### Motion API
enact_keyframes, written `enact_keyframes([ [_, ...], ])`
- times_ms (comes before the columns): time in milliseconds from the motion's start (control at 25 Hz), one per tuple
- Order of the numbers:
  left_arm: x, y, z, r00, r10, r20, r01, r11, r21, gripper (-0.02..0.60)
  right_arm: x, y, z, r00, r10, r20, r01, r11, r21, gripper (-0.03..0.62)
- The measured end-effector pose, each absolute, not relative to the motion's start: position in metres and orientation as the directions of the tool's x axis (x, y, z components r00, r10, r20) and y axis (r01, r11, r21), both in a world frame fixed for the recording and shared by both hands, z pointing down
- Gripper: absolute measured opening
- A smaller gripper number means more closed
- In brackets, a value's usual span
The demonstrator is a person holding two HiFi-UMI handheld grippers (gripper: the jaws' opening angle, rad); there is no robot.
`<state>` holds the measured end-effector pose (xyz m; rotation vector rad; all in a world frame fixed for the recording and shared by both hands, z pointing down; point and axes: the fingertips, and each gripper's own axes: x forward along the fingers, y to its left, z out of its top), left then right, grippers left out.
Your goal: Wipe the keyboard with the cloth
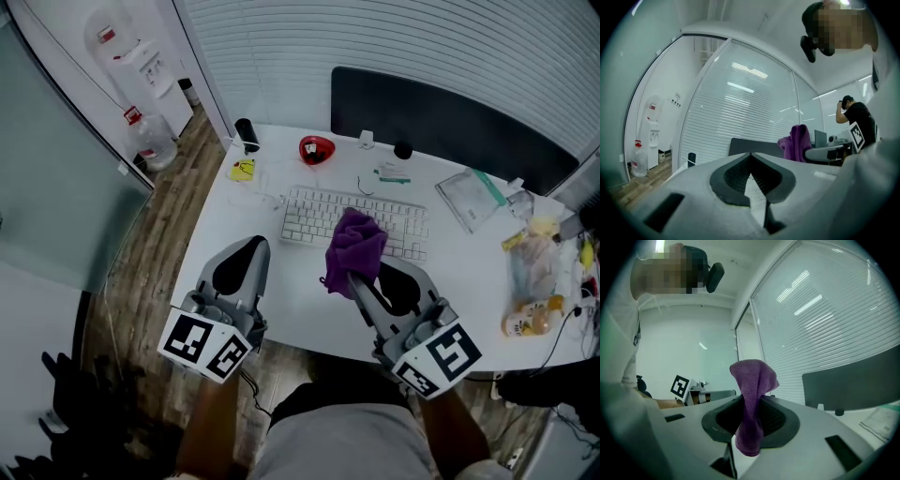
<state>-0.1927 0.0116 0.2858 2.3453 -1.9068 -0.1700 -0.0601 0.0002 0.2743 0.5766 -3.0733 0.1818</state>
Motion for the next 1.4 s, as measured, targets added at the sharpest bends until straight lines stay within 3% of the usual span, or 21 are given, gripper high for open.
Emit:
enact_keyframes([
  [720, -0.222, -0.066, 0.372, 0.133, -0.948, 0.290, -0.961, -0.051, 0.273, 0.017, -0.087, -0.087, 0.319, -0.926, -0.351, 0.141, -0.378, 0.876, -0.301, 0.083],
  [1400, -0.250, -0.111, 0.461, 0.309, -0.759, 0.573, -0.933, -0.126, 0.336, 0.020, -0.161, -0.120, 0.370, -0.861, -0.392, 0.324, -0.492, 0.804, -0.335, 0.084],
])
